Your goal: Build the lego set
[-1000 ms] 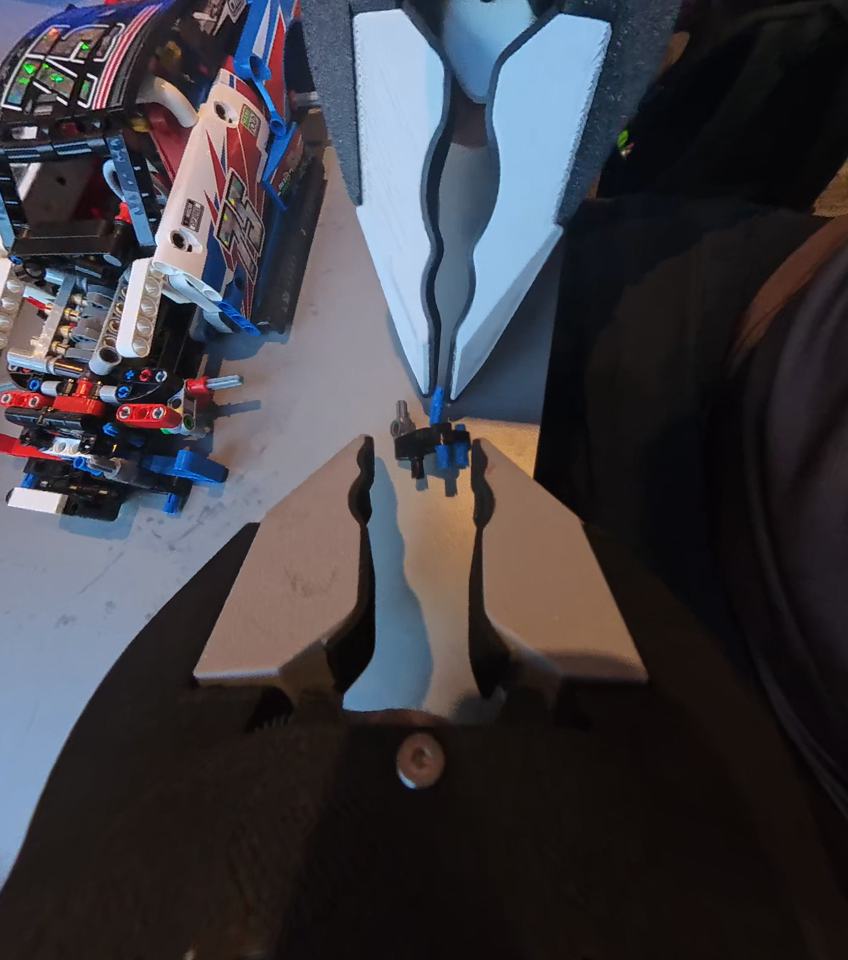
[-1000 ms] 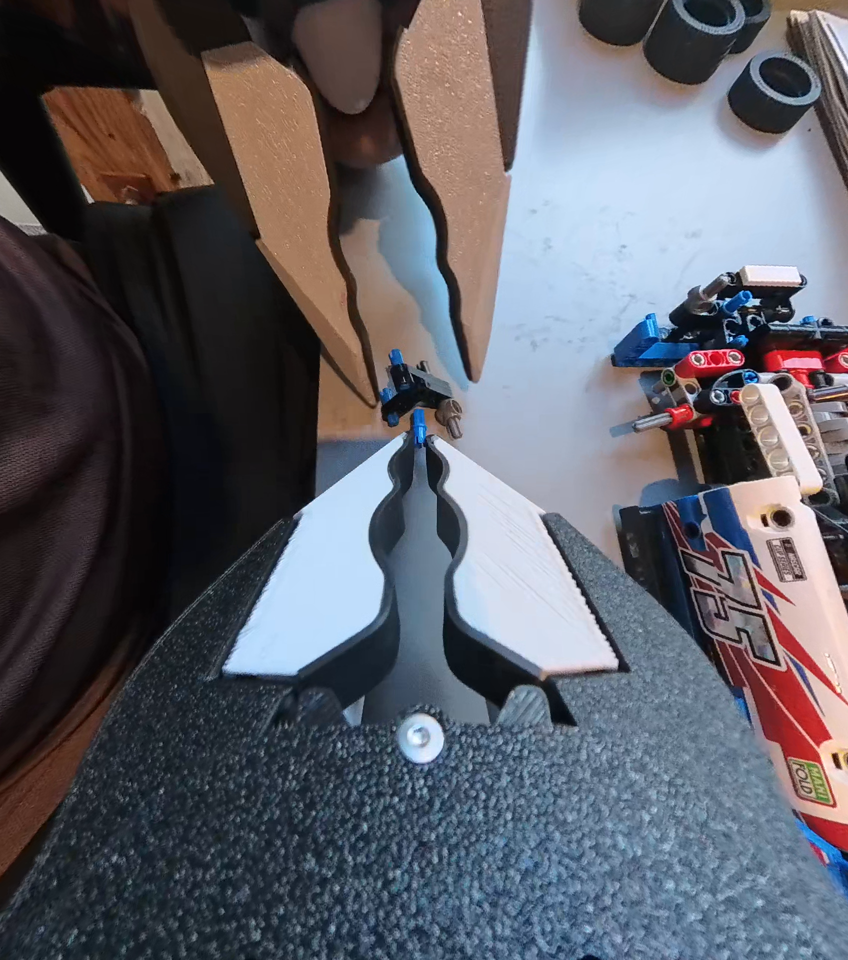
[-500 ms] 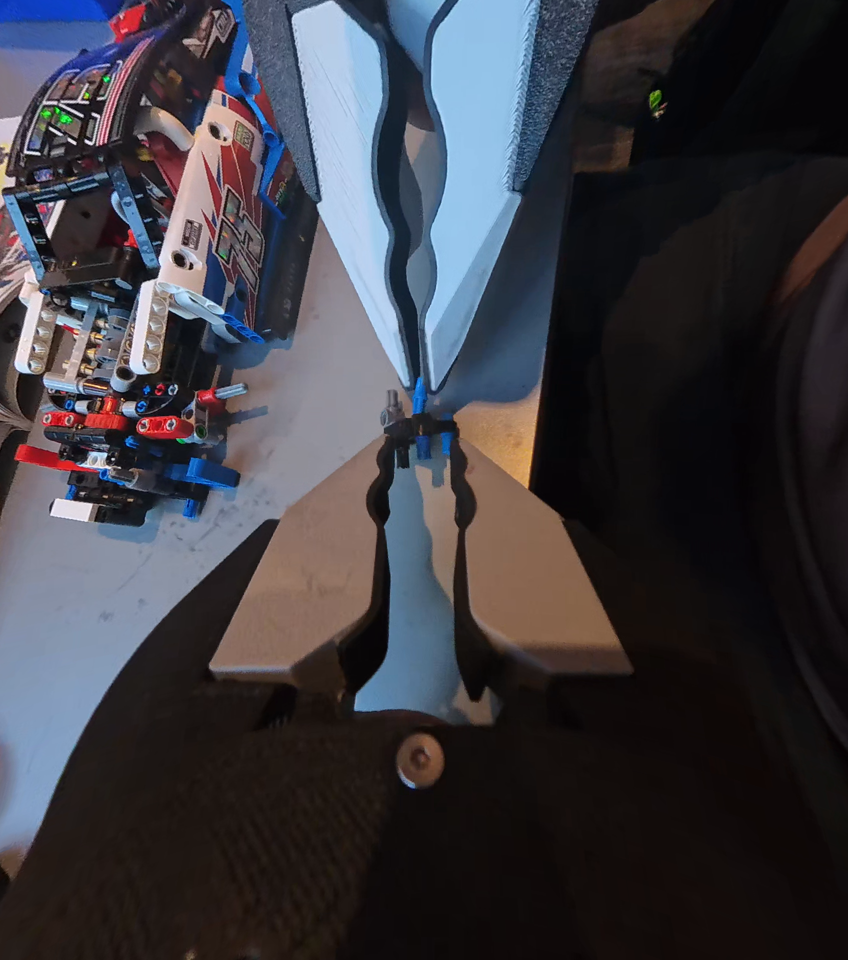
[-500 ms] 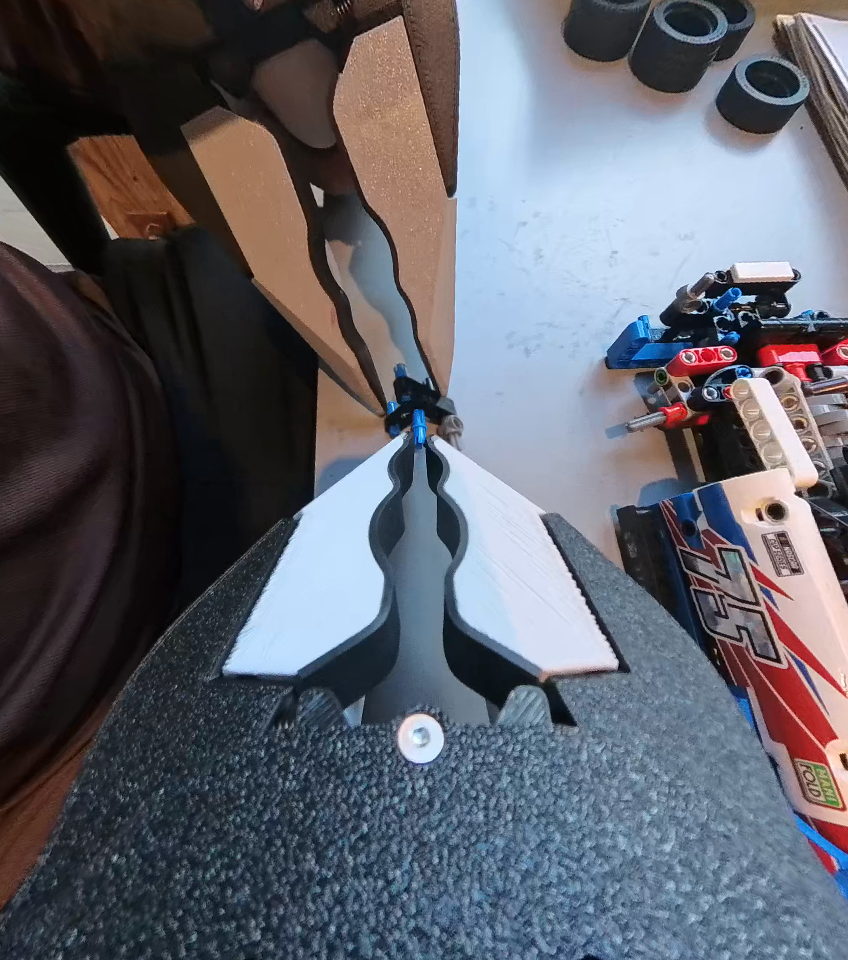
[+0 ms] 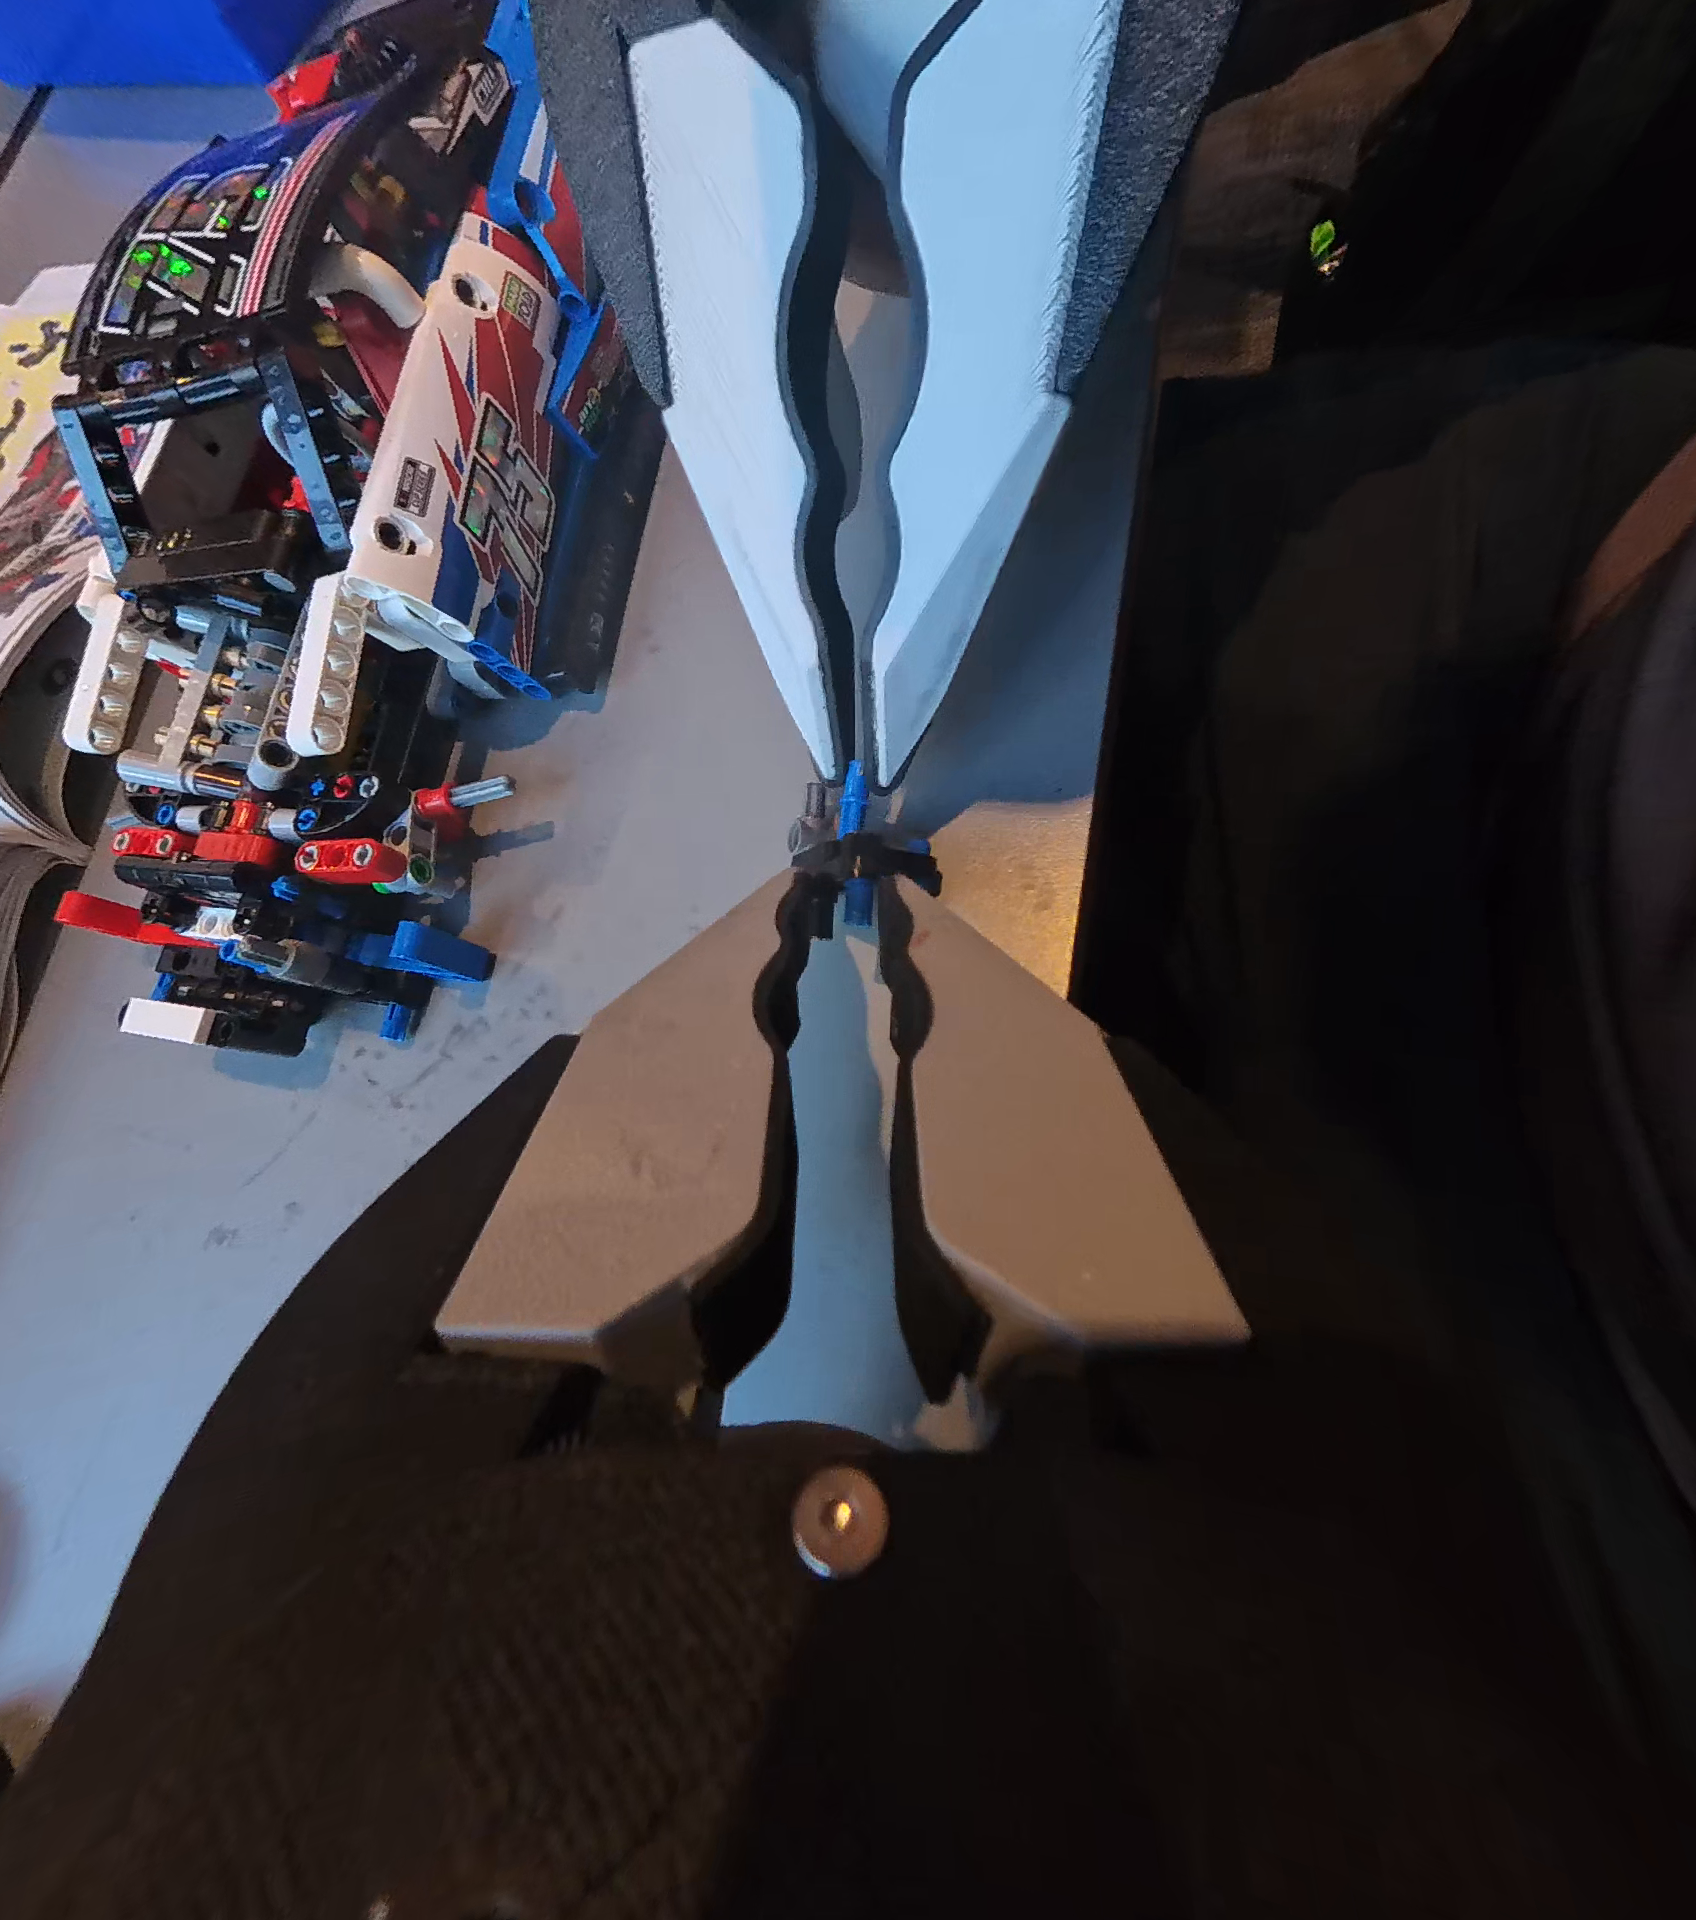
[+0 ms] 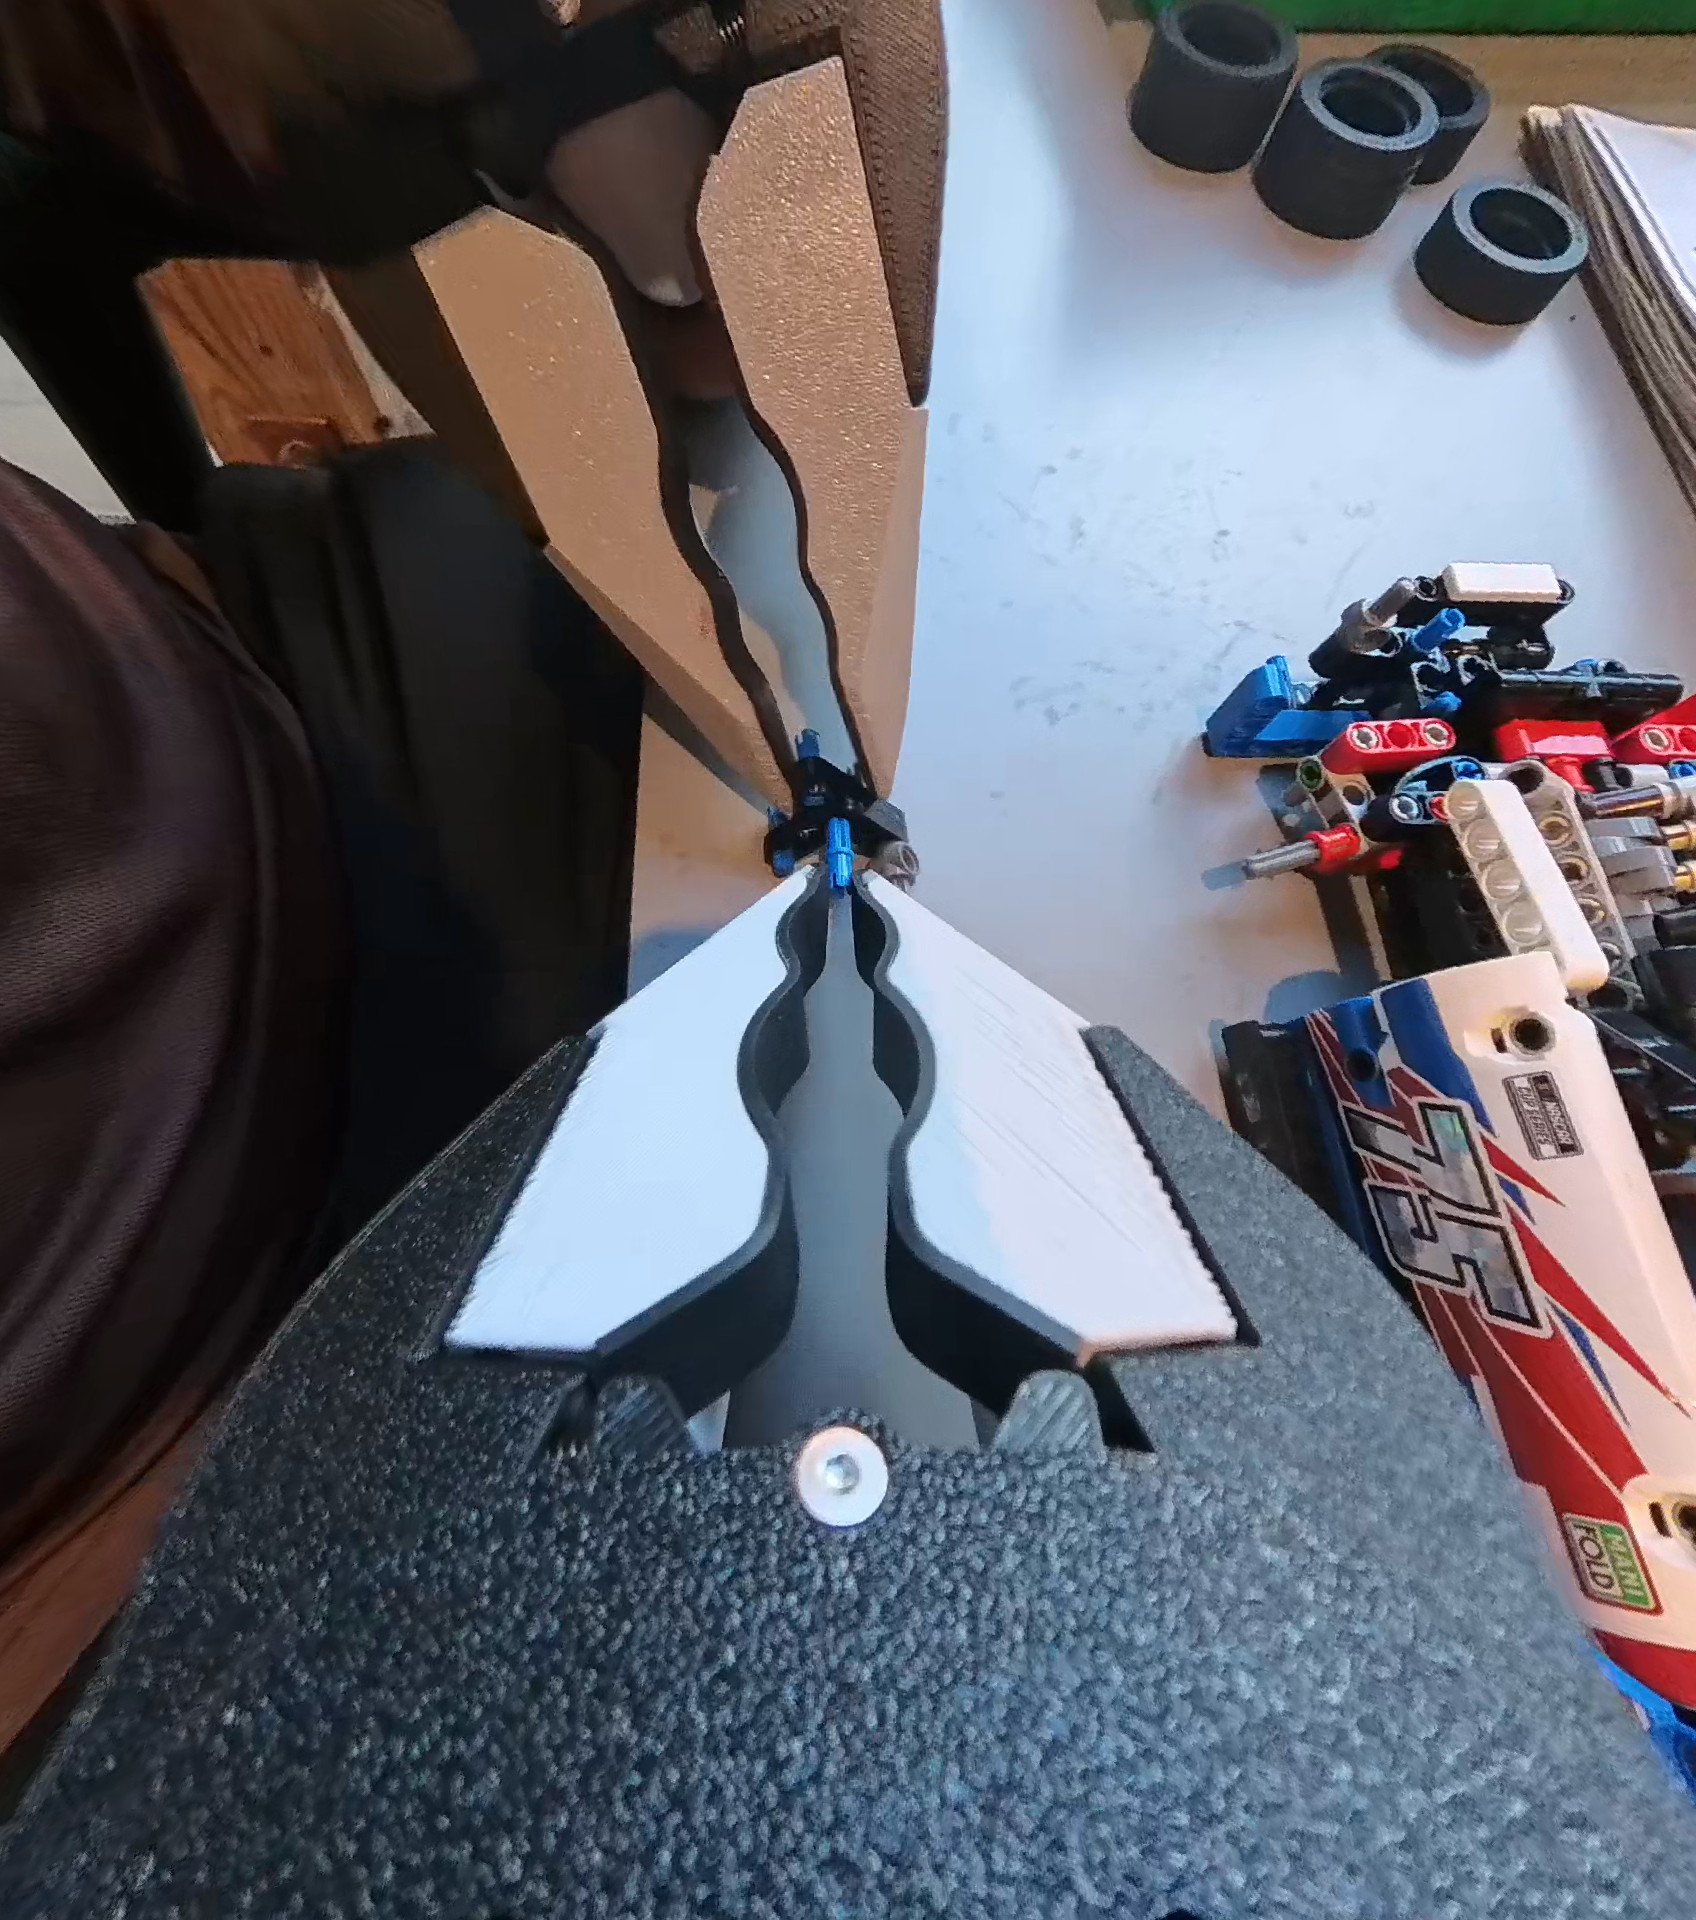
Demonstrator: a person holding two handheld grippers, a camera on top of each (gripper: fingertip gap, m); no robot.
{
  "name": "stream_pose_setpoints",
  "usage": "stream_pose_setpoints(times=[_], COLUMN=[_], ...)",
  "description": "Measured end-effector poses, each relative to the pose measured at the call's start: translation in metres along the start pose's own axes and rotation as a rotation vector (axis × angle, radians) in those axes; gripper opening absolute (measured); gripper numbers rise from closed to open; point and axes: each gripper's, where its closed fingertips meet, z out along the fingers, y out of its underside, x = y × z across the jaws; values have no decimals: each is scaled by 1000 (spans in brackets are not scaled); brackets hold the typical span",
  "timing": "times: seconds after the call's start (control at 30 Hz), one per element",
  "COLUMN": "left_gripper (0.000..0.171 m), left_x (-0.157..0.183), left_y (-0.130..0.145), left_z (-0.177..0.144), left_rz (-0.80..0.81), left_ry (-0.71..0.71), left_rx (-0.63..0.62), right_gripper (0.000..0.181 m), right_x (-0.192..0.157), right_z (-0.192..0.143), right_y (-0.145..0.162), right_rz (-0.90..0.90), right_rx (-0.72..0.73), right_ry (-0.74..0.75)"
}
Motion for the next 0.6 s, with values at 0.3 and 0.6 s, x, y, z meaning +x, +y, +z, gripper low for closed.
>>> stream_pose_setpoints(times=[0.3, 0.6], left_gripper=[8, 6], left_x=[-2, -3], left_y=[1, 2], left_z=[-1, -3], left_rz=[2, 9], left_ry=[7, 23], left_rx=[9, 18], right_gripper=[4, 4], right_x=[1, 2], right_z=[2, 3], right_y=[1, 0], right_rz=[-87, -112], right_rx=[-16, -33], right_ry=[50, 80])
